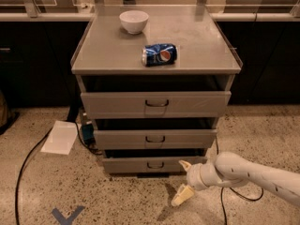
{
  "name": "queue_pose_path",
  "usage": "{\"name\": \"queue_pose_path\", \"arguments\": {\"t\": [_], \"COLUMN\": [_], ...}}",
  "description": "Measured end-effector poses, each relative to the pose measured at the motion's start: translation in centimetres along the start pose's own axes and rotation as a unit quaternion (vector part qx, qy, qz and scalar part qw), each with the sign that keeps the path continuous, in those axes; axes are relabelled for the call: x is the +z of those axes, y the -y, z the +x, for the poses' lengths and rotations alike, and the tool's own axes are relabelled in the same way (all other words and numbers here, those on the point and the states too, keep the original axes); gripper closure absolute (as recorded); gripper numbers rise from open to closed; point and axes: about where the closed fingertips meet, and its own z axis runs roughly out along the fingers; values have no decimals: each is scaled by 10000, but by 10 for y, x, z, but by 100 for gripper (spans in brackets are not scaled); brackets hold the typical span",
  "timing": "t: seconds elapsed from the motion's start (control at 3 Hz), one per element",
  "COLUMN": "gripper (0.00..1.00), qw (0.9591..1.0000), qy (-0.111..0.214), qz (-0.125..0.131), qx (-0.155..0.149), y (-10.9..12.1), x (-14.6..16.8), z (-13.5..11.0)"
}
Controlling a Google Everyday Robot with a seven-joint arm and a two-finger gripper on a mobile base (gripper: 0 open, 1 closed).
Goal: Open bottom drawer
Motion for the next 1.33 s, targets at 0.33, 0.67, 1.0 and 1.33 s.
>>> {"name": "queue_pose_path", "arguments": {"t": [0.33, 0.67, 1.0, 1.33], "gripper": [0, 0, 0, 0], "qw": [9999, 9994, 9991, 9989], "qy": [142, 336, 394, 429], "qz": [-27, 22, 84, 181], "qx": [-10, 103, 151, 92], "y": [13, 46, 82, 123], "x": [23, 62, 95, 117], "z": [17, 49, 74, 85]}}
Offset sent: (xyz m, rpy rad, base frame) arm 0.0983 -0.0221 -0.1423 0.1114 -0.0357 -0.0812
